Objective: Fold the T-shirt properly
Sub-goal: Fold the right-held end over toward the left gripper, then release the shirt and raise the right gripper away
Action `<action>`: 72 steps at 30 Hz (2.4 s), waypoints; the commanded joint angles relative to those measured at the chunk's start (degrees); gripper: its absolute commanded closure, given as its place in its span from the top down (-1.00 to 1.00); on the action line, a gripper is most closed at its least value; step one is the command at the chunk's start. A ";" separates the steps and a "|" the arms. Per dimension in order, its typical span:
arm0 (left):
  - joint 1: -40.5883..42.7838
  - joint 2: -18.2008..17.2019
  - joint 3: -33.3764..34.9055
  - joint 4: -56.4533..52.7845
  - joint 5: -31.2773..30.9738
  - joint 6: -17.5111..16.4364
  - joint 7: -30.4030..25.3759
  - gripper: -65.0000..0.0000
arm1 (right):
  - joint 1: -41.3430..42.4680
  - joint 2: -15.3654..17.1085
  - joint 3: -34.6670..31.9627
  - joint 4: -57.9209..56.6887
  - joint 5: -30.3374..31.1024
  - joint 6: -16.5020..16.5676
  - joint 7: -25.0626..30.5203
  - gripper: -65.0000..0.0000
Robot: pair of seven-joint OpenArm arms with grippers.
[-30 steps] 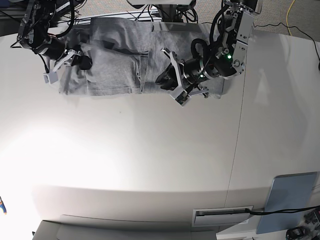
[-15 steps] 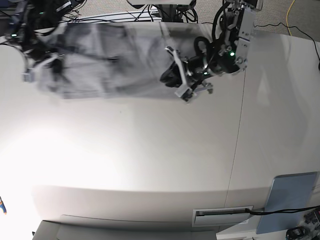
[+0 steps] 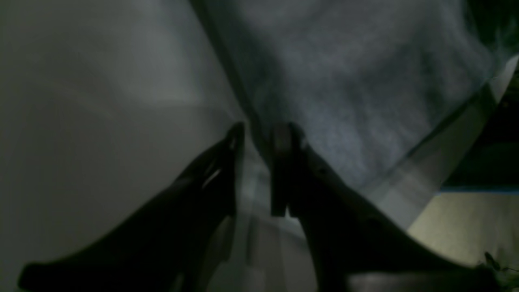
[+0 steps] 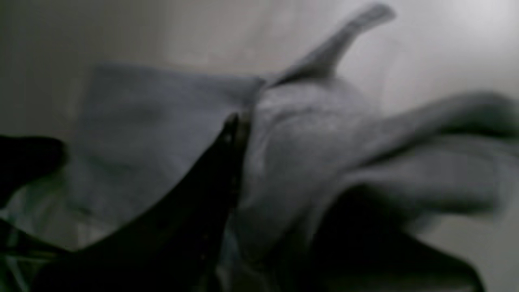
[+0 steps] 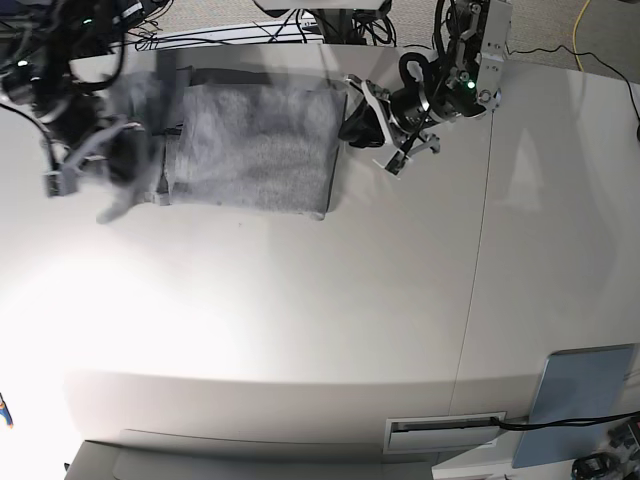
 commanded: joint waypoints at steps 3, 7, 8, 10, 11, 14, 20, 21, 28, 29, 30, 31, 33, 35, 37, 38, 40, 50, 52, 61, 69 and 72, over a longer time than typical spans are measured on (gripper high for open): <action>-0.28 0.04 -0.02 -0.85 -1.09 -0.44 -2.82 -0.59 | 0.20 -2.36 -6.82 5.75 -4.61 -2.84 5.60 -1.00; -0.28 0.04 -0.02 -1.11 -1.11 -0.68 -2.82 -0.59 | 0.50 -5.99 -18.27 7.41 -12.61 -6.78 9.79 -1.00; -0.28 0.04 -0.02 -1.11 -1.09 -0.66 -2.82 -0.59 | 0.66 -6.82 -21.14 7.41 -14.56 -7.69 10.29 -1.00; -0.31 0.04 -0.02 -1.11 -1.09 -0.66 -2.82 -0.59 | 1.07 -8.35 -26.40 7.41 -18.67 -9.16 11.58 -1.00; -0.28 0.04 -0.02 -1.11 -1.07 -0.66 -2.89 -0.59 | 1.44 -9.11 -28.79 7.39 -20.81 -9.79 12.09 -1.00; -0.28 0.02 -0.02 -1.16 -1.05 -0.63 -3.04 -0.59 | 2.51 -11.47 -35.32 7.30 -27.06 -12.41 12.92 -1.00; -0.26 0.02 -0.02 -1.16 -1.07 -0.66 -3.21 -0.59 | 2.56 -15.08 -43.87 6.69 -35.67 -15.41 15.37 -1.00; -0.26 0.02 -0.02 -1.16 -1.07 -0.63 -3.21 -0.59 | 2.58 -15.41 -44.59 5.86 -36.28 -15.74 15.78 -1.00; -0.26 0.02 -0.02 -1.16 -1.07 -0.66 -3.21 -0.59 | 4.81 -16.48 -45.33 -2.12 -36.50 -16.13 18.53 -1.00; -0.28 0.02 -0.02 -1.16 -1.05 -0.66 -3.21 -0.59 | 5.57 -16.48 -45.33 -2.91 -36.48 -16.13 18.56 -1.00; -0.28 0.02 -0.02 -1.16 -1.05 -0.66 -3.19 -0.59 | 6.32 -16.50 -45.33 -3.63 -36.44 -16.06 18.58 -1.00; -0.26 0.02 -0.02 -1.16 -1.05 -0.66 -3.21 -0.59 | 6.97 -16.70 -45.33 -4.24 -36.44 -15.91 18.51 -1.00; -0.28 0.00 -0.02 -1.16 -1.03 -0.66 -3.19 -0.59 | 7.85 -17.75 -45.33 -5.18 -36.39 -14.40 18.56 -1.00; -0.26 0.02 -0.02 -1.16 -1.05 -0.66 -3.19 -0.59 | 8.52 -19.04 -45.33 -5.84 -34.49 -11.13 18.60 -0.77; -0.28 0.00 -0.02 -1.16 -1.05 -0.66 -3.17 -0.59 | 9.31 -20.20 -45.33 -5.90 -32.89 -8.11 18.71 -0.47; -0.28 0.00 -0.02 -1.16 -1.05 -0.68 -3.15 -0.59 | 9.90 -20.31 -45.35 -5.90 -32.24 -7.32 19.26 -0.37; -0.28 0.00 -0.02 -1.16 -1.05 -0.66 -2.75 -0.59 | 10.95 -20.28 -45.66 -5.90 -31.30 -6.93 19.91 -0.31; -0.28 -0.33 -0.09 -1.14 -0.42 -0.63 -2.58 -0.59 | 12.98 -20.04 -46.73 -5.70 -26.80 -4.59 19.58 -0.31; -0.28 -0.33 -0.09 -1.07 -0.44 -0.63 -2.58 -0.59 | 13.03 -19.65 -46.66 -5.29 -26.88 -4.09 18.49 -0.31; 0.63 -0.44 -4.76 7.06 -4.28 -0.68 0.81 -0.54 | 12.33 -12.72 -44.92 4.35 -42.51 -11.02 16.59 -0.31; 4.81 1.22 -4.81 15.85 -13.29 -3.93 4.81 -0.33 | 10.21 -3.41 -28.24 5.46 -43.23 -13.97 15.34 -0.31; 4.55 3.82 -2.05 15.45 -8.11 1.18 4.72 -0.33 | 7.76 0.35 -21.51 5.46 -42.45 -13.97 15.26 -0.31</action>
